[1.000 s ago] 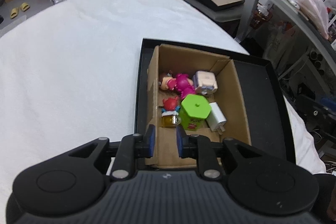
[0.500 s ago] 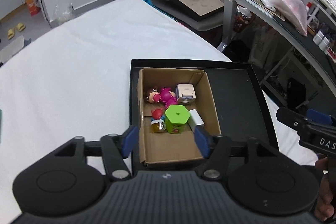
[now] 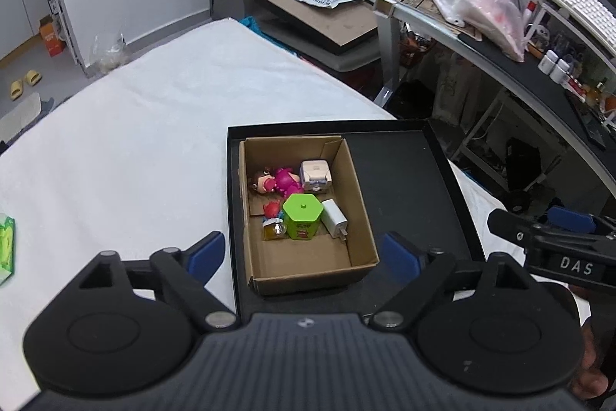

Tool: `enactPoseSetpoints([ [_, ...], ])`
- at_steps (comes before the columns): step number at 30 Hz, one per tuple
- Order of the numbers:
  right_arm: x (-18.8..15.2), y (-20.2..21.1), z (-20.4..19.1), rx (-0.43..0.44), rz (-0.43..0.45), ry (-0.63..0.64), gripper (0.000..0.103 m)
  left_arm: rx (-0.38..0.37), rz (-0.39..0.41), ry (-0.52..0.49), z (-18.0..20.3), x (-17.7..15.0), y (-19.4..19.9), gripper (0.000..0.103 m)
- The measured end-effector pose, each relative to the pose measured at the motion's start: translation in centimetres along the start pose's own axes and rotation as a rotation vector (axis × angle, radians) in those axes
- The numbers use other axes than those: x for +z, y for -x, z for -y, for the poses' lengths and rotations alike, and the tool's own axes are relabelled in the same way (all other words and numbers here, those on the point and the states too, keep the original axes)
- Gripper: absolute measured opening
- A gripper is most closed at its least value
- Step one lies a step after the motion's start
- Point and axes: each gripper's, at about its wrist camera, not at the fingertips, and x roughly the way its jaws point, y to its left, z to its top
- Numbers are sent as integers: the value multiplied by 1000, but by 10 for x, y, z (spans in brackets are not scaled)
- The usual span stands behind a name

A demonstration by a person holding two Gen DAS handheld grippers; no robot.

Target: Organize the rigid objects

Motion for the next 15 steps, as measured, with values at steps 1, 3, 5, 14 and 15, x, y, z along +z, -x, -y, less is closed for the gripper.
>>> enactPoseSetpoints([
  [1,-1,2,0,-6,-12,1,103,-1,5,-4,1,-1,3,90],
  [3,-3,6,-2,-22,-21,6,103,-3,11,-8,2,-4,9,91],
  [5,-5,11,-2,-28,-24,5,103,-5,21,-8,2,-5,14,93],
  [14,-21,23,-5,-65,-75,-9,103,6,49,-25,4,-20,30,96],
  [15,-24,25,-5,-58,-86,-9,103,7,55,-33,5,-23,32,96],
])
